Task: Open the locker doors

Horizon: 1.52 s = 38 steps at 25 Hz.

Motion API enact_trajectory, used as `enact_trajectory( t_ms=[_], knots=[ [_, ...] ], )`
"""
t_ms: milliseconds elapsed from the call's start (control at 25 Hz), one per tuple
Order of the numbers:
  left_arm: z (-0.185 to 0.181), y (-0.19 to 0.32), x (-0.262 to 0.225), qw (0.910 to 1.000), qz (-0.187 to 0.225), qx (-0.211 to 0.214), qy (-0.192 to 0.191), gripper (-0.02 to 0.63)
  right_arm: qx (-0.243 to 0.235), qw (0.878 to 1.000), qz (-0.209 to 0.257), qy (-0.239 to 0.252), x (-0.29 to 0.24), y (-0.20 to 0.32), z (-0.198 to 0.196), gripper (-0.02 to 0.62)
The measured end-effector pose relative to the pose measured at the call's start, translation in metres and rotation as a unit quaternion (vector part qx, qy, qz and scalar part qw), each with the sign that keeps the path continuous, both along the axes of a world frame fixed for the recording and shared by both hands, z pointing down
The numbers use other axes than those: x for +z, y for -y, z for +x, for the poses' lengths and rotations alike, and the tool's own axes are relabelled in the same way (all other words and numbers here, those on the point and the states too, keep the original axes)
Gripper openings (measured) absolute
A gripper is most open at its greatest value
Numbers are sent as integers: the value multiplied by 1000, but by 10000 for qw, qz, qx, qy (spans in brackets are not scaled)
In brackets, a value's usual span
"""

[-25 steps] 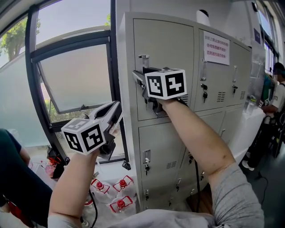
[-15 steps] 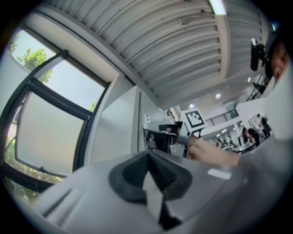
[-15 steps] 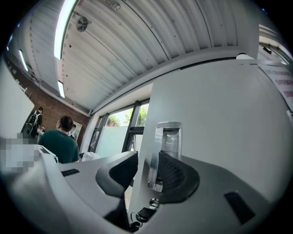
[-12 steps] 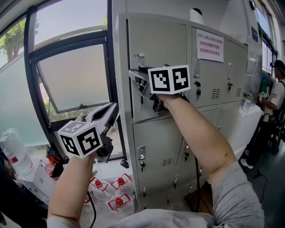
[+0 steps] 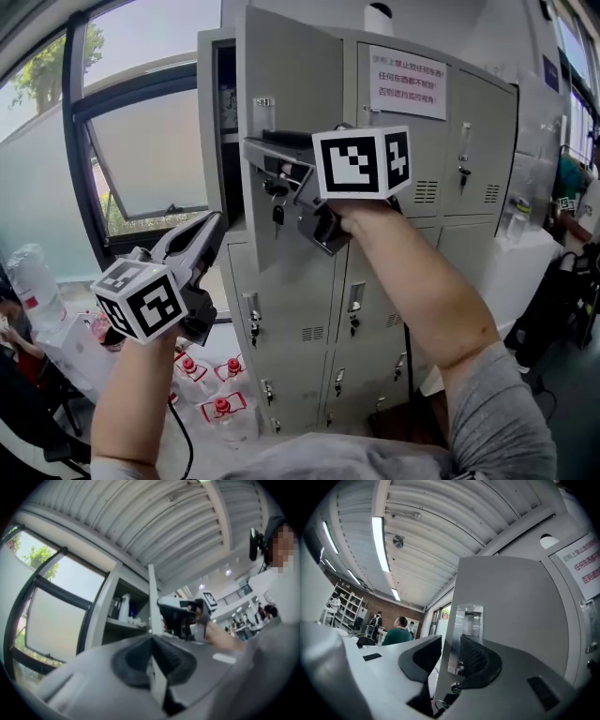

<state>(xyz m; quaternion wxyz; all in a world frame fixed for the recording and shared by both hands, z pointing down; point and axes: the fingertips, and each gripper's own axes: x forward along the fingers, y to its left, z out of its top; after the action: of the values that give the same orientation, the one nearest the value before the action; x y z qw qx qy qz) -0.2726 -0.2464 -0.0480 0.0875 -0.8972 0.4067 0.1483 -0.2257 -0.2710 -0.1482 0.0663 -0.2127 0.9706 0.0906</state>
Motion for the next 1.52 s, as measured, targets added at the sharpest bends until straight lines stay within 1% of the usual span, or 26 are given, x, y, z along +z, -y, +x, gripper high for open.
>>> enact_trajectory(
  t_ms=[160,240,440,560,680,800,920,1000,1080,1120,1280,1360,1440,1520],
  knots=[
    [51,-38,-10,9990,242,-384,-47,5,-660,9978,-35,-10,-3,-34,52,103],
    [80,-53,-12,9981,303,-522,-113,5,-863,9962,-12,-78,-4,-45,81,106],
    [148,-78,-10,9962,278,-805,-156,5,-1128,9935,-114,-90,-3,-55,153,112],
    [180,-88,-9,9951,195,-958,-148,5,-1103,9938,-118,-65,-4,-51,190,126],
    [203,-97,-6,9940,128,-1077,-131,5,-1018,9947,-111,51,-4,-45,217,129],
    [221,-102,-6,9928,49,-1198,-34,5,-941,9954,-121,159,-4,-40,233,129],
    [231,-103,0,9925,-34,-1219,-9,5,-856,9961,-56,180,-3,-38,239,130],
    [235,-104,3,9921,-51,-1252,15,5,-756,9969,36,231,-2,-39,243,160],
    [238,-103,8,9926,-83,-1215,-6,5,-587,9977,165,302,0,-39,250,223],
    [239,-101,10,9930,-106,-1180,-7,5,-489,9980,241,313,3,-39,254,233],
    [245,-96,21,9942,-185,-1060,57,5,-193,9983,524,164,18,-46,268,219],
    [247,-94,30,9951,-220,-961,-8,5,-99,9978,642,155,29,-60,279,218],
    [253,-93,41,9958,-224,-890,-8,5,-137,9973,700,180,54,-83,298,208],
    [263,-96,56,9960,-175,-867,124,5,-128,9977,658,97,96,-103,320,176]
  ],
)
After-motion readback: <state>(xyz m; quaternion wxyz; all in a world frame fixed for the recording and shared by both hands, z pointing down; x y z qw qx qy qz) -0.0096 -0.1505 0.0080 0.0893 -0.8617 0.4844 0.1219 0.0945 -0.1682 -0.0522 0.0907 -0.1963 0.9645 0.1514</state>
